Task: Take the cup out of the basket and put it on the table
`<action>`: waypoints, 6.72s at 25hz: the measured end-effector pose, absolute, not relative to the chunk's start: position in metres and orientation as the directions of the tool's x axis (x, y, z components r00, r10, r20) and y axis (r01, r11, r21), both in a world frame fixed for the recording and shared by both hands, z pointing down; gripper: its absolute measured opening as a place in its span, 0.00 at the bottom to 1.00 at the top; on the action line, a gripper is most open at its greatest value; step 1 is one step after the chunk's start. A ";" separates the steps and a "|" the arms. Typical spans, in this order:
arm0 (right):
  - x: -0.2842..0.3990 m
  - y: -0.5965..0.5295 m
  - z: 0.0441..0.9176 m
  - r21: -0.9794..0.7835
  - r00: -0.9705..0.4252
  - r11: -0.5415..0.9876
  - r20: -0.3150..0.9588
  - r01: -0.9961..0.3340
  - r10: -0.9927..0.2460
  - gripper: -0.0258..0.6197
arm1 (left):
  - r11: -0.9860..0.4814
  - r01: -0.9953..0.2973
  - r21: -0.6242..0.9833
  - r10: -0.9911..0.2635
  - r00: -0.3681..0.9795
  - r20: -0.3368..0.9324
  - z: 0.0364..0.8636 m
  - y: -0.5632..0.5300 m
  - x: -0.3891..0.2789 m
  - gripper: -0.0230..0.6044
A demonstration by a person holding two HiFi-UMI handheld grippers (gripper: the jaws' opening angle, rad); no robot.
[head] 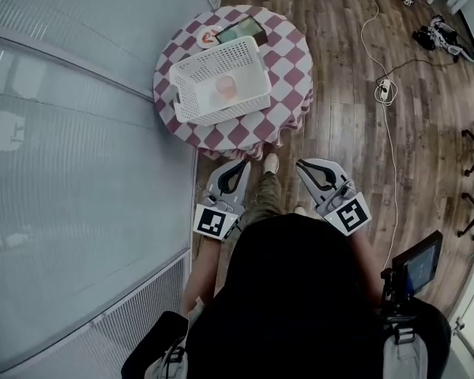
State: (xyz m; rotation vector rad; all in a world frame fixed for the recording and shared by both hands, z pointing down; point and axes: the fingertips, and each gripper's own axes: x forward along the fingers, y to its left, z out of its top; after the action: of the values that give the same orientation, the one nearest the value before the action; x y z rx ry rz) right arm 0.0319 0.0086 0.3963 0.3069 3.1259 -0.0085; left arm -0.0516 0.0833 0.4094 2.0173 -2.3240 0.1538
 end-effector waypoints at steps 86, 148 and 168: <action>-0.060 -0.113 0.445 -0.012 -0.924 0.945 0.217 -0.325 -0.315 0.06 | -0.626 -0.778 -0.060 -0.195 0.082 0.977 0.736 -0.032 -0.342 0.21; -0.054 -0.102 0.453 -0.005 -0.936 0.962 0.235 -0.273 -0.264 0.06 | -0.614 -0.779 -0.128 -0.242 0.032 0.970 0.720 -0.035 -0.338 0.07; -0.080 -0.090 0.453 -0.011 -0.962 0.981 0.198 -0.195 -0.189 0.06 | -0.566 -0.799 -0.203 -0.346 0.006 0.938 0.673 -0.040 -0.338 0.07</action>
State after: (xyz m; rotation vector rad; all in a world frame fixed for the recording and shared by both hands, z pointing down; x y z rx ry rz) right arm -0.0799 -0.0904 0.4526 -0.3252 3.3224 -0.0503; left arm -0.3381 -0.0401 0.6729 1.9021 -1.1753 1.5812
